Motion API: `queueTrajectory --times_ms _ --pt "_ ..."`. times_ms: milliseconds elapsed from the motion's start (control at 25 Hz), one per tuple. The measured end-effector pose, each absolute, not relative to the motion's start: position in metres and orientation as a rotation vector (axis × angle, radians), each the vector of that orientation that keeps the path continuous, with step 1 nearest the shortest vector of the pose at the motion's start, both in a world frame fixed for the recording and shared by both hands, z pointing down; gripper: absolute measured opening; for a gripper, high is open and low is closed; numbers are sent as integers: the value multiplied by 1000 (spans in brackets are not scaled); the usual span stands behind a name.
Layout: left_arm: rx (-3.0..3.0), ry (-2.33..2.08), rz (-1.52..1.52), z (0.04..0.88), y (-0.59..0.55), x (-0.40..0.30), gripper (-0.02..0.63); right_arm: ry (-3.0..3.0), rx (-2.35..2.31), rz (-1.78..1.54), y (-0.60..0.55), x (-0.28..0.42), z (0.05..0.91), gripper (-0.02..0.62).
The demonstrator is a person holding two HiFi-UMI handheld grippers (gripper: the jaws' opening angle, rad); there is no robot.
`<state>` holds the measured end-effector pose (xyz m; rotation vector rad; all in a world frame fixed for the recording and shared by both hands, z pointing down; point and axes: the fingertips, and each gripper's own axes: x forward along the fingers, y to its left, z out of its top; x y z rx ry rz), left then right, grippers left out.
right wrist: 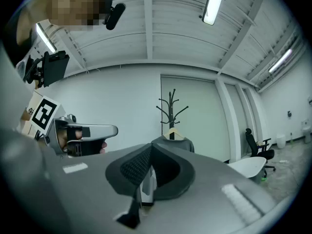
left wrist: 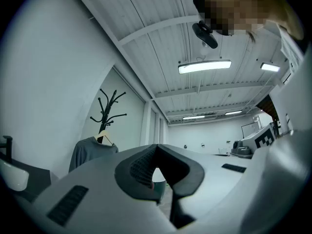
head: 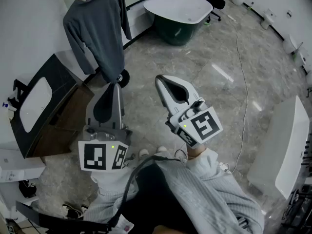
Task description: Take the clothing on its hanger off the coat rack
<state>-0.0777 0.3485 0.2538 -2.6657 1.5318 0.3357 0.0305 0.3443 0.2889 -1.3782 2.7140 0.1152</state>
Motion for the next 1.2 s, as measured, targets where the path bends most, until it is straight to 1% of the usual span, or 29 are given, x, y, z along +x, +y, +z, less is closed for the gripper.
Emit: queueTrajectory --times_ms 280,560,1000,1200 --pt "-2676 1512 333 254 338 -70 5 2702 -1375 115 336 32 287 0" --pt "-2629 1533 343 250 326 -50 5 2662 -1385 113 327 55 284 2" --pt "-2626 1540 321 261 312 30 5 2671 -1319 103 324 127 291 2" --pt "-2644 1534 261 272 280 57 5 2663 -1315 33 296 151 302 2"
